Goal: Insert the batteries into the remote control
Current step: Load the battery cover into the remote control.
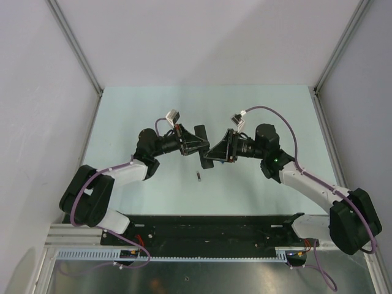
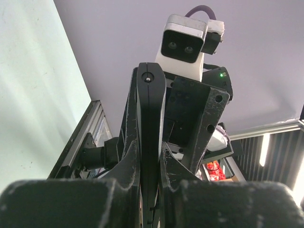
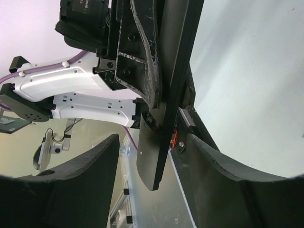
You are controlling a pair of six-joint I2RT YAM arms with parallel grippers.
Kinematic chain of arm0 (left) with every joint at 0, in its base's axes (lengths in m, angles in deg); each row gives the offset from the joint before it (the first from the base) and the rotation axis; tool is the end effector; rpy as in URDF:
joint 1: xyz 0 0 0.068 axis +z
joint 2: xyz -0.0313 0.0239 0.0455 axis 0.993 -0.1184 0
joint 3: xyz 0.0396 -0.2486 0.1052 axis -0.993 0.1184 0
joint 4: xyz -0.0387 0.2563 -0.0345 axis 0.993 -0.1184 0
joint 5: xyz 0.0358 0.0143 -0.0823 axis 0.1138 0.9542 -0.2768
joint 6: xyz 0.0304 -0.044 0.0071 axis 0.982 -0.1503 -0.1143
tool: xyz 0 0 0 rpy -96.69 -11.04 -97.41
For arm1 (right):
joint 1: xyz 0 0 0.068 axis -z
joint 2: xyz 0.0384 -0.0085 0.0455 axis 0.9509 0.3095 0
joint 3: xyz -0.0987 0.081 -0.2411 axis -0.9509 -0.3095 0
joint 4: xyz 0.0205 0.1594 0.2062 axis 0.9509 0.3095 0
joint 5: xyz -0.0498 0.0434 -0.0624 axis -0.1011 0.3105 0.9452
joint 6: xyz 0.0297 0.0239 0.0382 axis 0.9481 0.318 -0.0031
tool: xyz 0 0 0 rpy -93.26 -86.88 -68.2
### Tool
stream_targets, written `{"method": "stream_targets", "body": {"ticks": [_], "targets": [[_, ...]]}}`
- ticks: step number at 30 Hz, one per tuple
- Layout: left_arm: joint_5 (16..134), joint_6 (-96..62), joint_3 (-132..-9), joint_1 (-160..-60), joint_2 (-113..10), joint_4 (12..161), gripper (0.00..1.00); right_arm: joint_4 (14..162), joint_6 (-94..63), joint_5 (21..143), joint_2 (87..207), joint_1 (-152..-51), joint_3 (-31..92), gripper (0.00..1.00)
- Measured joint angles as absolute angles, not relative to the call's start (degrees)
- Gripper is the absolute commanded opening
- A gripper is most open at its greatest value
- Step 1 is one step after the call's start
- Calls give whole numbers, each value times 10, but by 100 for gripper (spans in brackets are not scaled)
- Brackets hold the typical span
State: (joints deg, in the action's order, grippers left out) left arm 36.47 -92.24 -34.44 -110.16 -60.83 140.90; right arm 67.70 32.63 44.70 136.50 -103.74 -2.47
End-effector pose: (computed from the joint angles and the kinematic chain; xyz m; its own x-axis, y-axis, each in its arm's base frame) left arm 0.2555 -0.1590 0.2487 -0.9449 -0.2880 -0.1554 0.1776 -0.0524 -0.9827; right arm 0.2208 0.1663 0.2890 -0.8553 0.1529 -0.4951 -0.4655 0.1932 0.8637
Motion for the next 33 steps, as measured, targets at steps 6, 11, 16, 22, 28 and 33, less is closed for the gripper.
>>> {"method": "stream_targets", "body": {"ticks": [6, 11, 16, 22, 28, 33], "targets": [[365, -923, -344, -1102, -608, 1409, 0, 676, 322, 443, 1372, -1045, -25, 53], [365, -926, -344, -1104, -608, 1409, 0, 671, 322, 440, 1378, -1048, -31, 46], [365, -925, -344, -1105, -608, 1409, 0, 663, 323, 438, 1383, -1049, -32, 41], [365, -925, -344, -1105, -608, 1408, 0, 653, 328, 435, 1385, -1051, -32, 35], [365, -925, -344, -1107, -608, 1408, 0, 648, 335, 434, 1390, -1053, -32, 29], [365, -920, -344, -1107, -608, 1409, 0, 649, 343, 430, 1393, -1053, -32, 23]]}}
